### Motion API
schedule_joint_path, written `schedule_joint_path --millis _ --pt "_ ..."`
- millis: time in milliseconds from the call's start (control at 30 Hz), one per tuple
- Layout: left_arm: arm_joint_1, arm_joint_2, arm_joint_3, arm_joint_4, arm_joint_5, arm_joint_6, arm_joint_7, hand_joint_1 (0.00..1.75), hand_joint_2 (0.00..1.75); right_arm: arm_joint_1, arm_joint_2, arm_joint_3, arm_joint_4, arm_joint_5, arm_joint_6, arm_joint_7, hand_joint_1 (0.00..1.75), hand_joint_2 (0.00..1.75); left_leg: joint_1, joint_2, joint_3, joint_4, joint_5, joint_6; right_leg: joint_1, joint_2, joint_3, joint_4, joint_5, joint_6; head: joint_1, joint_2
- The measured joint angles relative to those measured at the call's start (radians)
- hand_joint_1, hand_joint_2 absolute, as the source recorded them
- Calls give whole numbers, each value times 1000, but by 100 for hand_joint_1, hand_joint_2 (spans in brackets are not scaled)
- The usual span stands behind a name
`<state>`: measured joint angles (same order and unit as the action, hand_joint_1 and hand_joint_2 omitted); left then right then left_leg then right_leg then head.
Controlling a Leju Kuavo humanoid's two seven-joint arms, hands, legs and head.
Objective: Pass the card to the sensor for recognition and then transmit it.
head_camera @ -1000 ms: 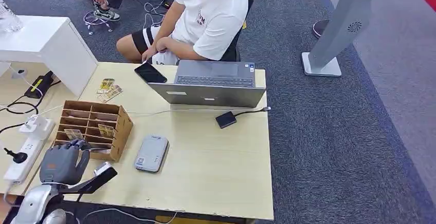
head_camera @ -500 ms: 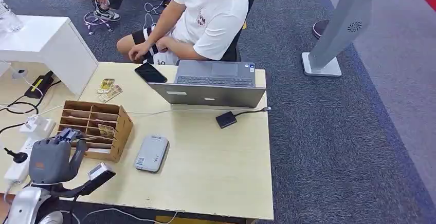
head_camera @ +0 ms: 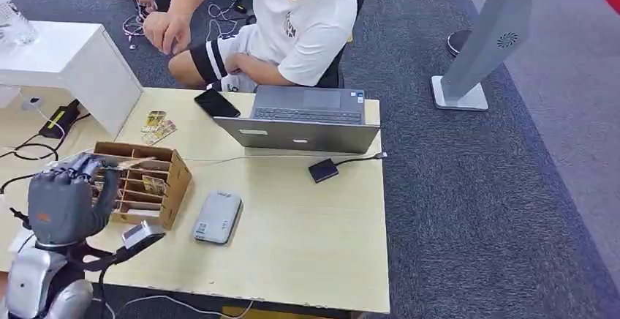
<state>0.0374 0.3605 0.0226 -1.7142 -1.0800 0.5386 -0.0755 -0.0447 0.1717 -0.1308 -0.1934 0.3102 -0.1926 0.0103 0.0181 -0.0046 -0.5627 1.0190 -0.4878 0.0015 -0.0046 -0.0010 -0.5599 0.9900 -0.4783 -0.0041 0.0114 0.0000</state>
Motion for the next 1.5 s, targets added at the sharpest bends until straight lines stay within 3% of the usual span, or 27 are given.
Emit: schedule_joint_path --millis 167,367,500,667,700,1067,1233,1300,1400,1467,1500 --pt "-218 18 -21 148 -50 28 16 175 175 -4 0 5 0 22 15 5 0 175 0 0 0 0 3 -1 0 0 -1 0 3 -1 0 0" --pt "-470 38 -51 361 -48 -2 26 175 175 -7 0 8 0 35 25 14 0 175 0 2 0 0 4 -2 0 3 -2 1 5 -1 0 0" --pt "-578 37 -73 481 -39 -11 31 175 175 -8 0 8 0 35 24 21 0 175 0 2 -1 0 4 -2 0 3 -2 1 5 -1 1 0" --pt "-630 37 -92 562 -36 -4 32 175 175 -8 0 8 0 39 25 26 0 175 0 3 -1 0 4 -2 0 5 -3 0 5 -1 0 0" --pt "-634 37 -95 573 -33 0 32 0 175 -8 0 8 0 40 27 27 0 175 0 4 -1 0 4 -2 0 5 -4 0 5 -1 0 0" --pt "-634 31 -98 652 30 33 16 0 175 -9 0 8 0 46 30 31 0 175 0 5 -2 0 4 -2 0 6 -4 1 5 -1 0 0" --pt "-530 32 -90 576 212 73 -86 0 175 -8 0 8 0 37 27 32 0 175 0 7 -2 0 3 -2 0 8 -4 0 5 -1 0 0" --pt "-434 32 -66 482 422 44 -188 0 175 -7 0 6 0 25 22 30 0 175 0 8 -2 0 2 -2 0 9 -4 0 4 -1 0 0" --pt "-259 24 13 301 837 -114 -350 0 175 -2 0 -4 0 0 5 21 0 175 0 14 -1 0 -2 -1 -1 16 -5 0 3 0 0 0" --pt "-153 11 101 195 1014 -240 -423 0 175 1 0 -15 0 -5 0 17 0 175 0 16 -1 0 -3 -1 0 18 -6 0 2 0 0 0" --pt "-116 -1 158 152 1050 -301 -444 0 175 1 0 -21 0 -5 -3 16 0 175 0 15 -1 0 -3 -1 0 17 -6 0 2 1 0 0"
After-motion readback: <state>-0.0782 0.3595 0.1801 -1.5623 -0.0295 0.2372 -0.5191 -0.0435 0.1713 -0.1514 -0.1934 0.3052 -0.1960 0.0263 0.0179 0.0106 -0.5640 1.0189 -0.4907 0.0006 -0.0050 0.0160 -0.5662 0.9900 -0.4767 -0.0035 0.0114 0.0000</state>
